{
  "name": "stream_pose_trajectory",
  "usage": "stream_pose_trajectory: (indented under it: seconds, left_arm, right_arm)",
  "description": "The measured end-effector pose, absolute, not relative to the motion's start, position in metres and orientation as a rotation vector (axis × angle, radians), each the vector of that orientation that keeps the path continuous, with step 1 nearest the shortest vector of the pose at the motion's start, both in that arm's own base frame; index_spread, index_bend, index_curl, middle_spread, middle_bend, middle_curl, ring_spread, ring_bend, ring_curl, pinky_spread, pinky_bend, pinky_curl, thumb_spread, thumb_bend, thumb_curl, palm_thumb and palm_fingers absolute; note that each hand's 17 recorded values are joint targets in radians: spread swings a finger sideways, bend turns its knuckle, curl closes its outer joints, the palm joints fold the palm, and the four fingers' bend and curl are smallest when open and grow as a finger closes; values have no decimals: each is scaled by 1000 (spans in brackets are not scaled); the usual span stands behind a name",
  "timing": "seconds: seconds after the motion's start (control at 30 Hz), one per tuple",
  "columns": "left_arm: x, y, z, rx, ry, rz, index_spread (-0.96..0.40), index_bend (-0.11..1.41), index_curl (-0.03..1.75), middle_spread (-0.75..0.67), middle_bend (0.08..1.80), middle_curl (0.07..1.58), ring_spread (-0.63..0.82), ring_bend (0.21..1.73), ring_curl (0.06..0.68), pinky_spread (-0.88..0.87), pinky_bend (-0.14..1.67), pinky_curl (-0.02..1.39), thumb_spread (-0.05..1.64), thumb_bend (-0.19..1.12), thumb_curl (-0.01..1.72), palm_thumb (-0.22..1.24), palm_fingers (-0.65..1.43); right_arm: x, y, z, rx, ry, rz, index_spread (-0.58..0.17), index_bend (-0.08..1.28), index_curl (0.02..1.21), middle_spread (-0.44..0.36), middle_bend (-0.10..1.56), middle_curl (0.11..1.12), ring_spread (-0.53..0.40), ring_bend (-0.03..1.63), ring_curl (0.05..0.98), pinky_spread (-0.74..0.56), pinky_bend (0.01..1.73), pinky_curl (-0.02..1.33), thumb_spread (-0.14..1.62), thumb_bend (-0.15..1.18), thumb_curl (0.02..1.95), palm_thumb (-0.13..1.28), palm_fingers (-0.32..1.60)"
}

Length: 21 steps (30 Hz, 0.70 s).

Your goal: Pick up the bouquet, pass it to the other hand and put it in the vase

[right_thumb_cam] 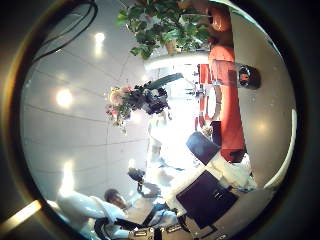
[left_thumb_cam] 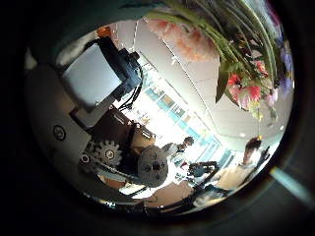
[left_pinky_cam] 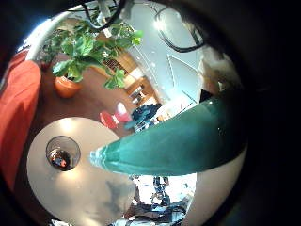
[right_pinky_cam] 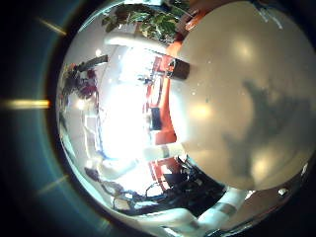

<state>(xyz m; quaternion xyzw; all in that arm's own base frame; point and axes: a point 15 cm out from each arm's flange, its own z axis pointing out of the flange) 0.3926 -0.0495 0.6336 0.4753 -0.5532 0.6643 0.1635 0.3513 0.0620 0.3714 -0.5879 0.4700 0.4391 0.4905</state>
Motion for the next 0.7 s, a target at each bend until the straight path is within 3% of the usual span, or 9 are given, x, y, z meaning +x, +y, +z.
stream_pose_trajectory:
  seconds: [0.7]
  left_arm:
    - [444, -32, 534, 1506, -1498, 1799, -765, 546, 1365, -505, 1161, 935, -392, 1499, 524, -679, 1052, 1089, 1135, 42, 934, 1042, 1096]
  right_arm:
    - [353, 60, 361, -1419, 1132, 1080, -361, 157, 280, 12, 213, 348, 117, 514, 235, 412, 516, 327, 969, -27, 496, 750, 179]
